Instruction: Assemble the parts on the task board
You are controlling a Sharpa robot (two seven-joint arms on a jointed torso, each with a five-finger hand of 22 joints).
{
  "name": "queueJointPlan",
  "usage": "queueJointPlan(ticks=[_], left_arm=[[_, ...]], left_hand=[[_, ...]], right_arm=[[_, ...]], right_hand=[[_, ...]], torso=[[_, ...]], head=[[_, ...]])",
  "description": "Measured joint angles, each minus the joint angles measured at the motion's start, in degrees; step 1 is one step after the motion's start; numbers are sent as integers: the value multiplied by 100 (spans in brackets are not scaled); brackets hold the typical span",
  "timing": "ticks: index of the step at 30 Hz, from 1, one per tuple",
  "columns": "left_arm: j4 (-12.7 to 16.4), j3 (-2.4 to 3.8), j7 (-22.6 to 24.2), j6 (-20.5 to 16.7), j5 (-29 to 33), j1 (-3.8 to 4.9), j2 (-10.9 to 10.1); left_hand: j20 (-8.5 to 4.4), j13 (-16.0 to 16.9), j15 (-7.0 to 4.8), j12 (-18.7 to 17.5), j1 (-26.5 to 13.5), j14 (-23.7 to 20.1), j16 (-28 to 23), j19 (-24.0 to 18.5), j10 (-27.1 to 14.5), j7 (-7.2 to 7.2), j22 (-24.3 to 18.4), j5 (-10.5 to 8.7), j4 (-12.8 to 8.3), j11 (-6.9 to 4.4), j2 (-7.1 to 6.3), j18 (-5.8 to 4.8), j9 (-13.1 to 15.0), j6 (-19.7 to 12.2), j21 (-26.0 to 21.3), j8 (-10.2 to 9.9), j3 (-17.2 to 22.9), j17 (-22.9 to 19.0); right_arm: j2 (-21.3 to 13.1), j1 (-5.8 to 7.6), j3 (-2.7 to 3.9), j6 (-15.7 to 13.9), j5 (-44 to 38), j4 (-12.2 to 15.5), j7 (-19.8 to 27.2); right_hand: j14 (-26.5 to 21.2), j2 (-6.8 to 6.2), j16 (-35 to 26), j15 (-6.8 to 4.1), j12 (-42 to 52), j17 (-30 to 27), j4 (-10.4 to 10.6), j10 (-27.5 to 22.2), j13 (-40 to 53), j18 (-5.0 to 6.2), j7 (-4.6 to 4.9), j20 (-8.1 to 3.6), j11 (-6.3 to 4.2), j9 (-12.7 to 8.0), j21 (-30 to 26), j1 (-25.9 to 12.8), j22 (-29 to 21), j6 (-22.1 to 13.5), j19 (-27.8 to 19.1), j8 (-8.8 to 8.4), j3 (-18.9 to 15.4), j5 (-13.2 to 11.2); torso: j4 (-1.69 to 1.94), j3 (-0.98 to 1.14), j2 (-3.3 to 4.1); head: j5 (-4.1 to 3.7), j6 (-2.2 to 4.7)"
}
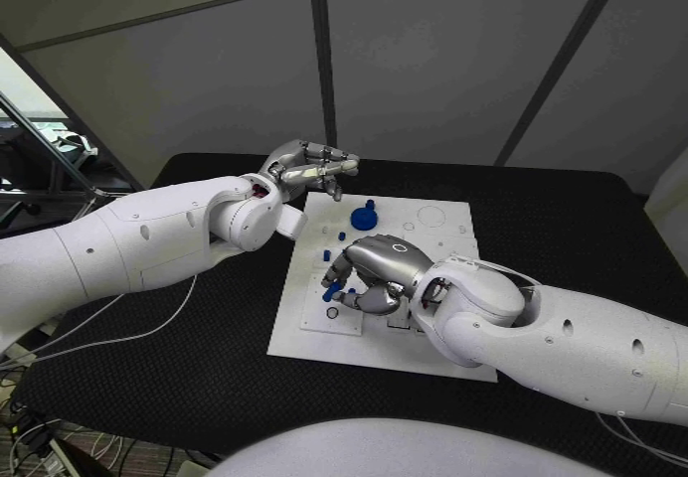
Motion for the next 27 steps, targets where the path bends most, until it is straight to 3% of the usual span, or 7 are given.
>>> queueJointPlan(ticks=[3,5,8,12,17,19,27], left_arm=[[-2,0,0,0,0,1,7],[-5,0,1,0,0,2,12],[-6,1,1,0,0,2,24],[-1,1,2,0,0,3,25],[1,1,3,-1,0,3,22],[2,1,4,-1,1,3,22],[2,1,4,-1,1,3,24]], left_hand=[[0,0,0,0,0,0,0,0,-21,0,-8,0,24,21,0,-6,0,0,0,0,-23,-9],[0,0,0,0,0,0,0,0,-21,0,-8,0,24,21,0,-325,0,0,0,0,-24,-9],[0,0,0,-1,0,0,0,0,-21,0,-8,0,24,21,0,-289,0,0,0,0,-24,-8],[0,0,0,-1,0,0,0,0,-21,0,-8,0,24,21,0,2,0,0,0,0,-24,-8],[0,0,0,-1,0,0,0,0,-21,0,-7,0,24,21,0,-6,0,0,0,0,-24,-8],[0,0,0,-1,0,0,0,0,-21,0,-7,0,24,21,0,-367,0,0,0,0,-24,-8],[0,0,0,-1,0,0,0,0,-21,0,-7,0,24,21,0,-348,0,0,0,0,-24,-8]], right_arm=[[77,-23,-25,76,6,-123,45],[111,-35,-34,116,6,-175,63],[153,-52,-46,172,-5,-247,69],[183,-59,-53,245,-34,-306,64],[219,-63,-58,372,-73,-354,49],[228,-64,-61,417,-85,-369,44],[265,-66,-68,611,-148,-443,25]], right_hand=[[0,0,0,0,-21,0,2,0,0,0,0,0,0,-3,0,0,0,-1,0,0,1,11],[0,0,10,0,-21,0,18,0,-1,0,0,0,0,-5,0,0,0,-1,0,-12,17,31],[0,0,28,0,-21,6,18,0,-2,0,-1,0,0,-3,0,0,0,-2,0,-16,17,32],[0,0,28,0,-21,10,18,-1,-3,0,-1,0,0,0,0,0,0,-3,0,-16,17,32],[0,0,28,0,-22,9,18,-1,-4,0,-2,0,1,-1,0,0,0,-4,0,-17,16,31],[0,0,28,0,-22,9,18,-1,-4,-1,-2,0,1,0,0,0,0,-4,0,-30,16,31],[0,-1,28,0,-22,9,18,-1,0,0,-4,0,1,-1,0,0,-1,-6,0,-32,15,31]], torso=[[-3,3,0],[-7,4,-1],[-10,7,-2],[-14,11,-2],[-14,11,-2],[-14,11,-2],[-14,10,-5]], head=[[36,-14],[53,-22],[64,-31],[91,-38],[97,-57],[103,-64],[116,-73]])
